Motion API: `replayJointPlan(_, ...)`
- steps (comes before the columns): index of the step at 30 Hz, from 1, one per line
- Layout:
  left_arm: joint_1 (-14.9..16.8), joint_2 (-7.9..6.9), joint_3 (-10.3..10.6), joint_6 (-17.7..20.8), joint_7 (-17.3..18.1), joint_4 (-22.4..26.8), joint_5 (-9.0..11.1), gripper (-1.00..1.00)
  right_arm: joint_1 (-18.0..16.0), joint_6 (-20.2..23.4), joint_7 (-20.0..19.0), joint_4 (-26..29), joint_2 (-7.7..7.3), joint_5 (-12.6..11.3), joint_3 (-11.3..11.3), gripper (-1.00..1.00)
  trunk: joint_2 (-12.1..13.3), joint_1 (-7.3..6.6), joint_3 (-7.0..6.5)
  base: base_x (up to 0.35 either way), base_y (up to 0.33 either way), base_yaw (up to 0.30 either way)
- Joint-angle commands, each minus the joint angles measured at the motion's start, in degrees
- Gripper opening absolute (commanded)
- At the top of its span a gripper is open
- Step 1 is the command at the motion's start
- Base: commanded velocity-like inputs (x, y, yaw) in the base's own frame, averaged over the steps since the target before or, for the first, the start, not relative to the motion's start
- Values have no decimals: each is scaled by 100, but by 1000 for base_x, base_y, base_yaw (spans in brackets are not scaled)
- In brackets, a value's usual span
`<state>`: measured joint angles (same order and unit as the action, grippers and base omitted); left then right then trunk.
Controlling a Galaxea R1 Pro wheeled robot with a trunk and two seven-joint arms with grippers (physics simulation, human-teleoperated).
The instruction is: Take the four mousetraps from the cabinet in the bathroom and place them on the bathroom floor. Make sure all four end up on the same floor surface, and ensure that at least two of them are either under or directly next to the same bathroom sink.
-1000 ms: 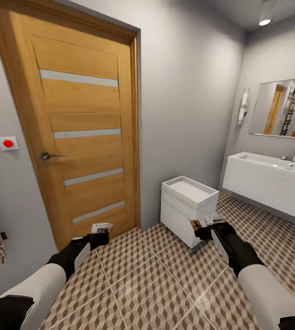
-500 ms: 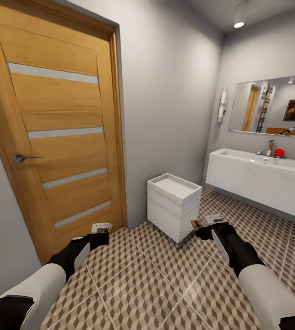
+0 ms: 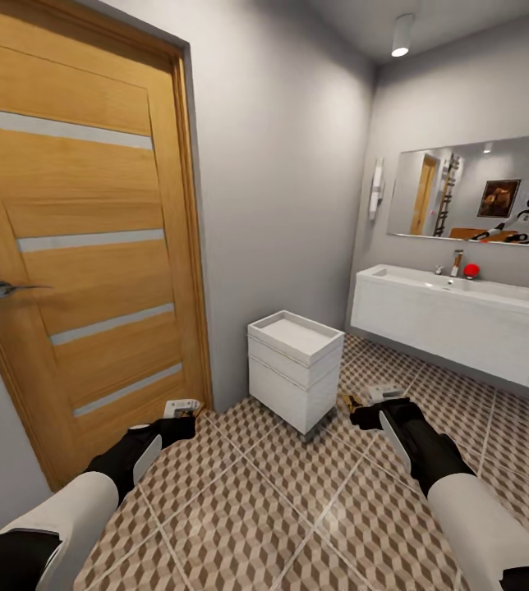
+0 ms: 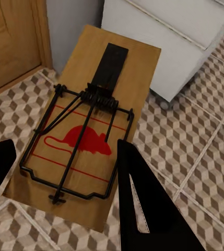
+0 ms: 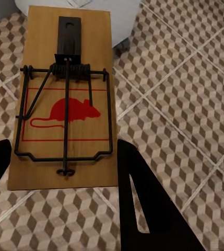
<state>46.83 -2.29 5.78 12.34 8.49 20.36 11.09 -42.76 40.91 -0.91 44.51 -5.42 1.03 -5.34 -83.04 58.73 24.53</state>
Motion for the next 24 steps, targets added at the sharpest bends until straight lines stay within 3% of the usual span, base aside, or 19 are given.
replayJointPlan(1,1,-8,46,32,-5,12,60,-100,-5,28,-6,5,-6,12,-20,-100,-4,0,6,0,0,-281)
replayJointPlan(19,1,-8,46,32,-5,12,60,-100,-5,27,-10,5,-8,5,-20,-100,-4,0,4,0,0,-289)
replayJointPlan(24,1,-8,46,32,-5,12,60,-100,-5,23,-8,5,-4,8,-20,-100,-4,0,4,0,0,-125)
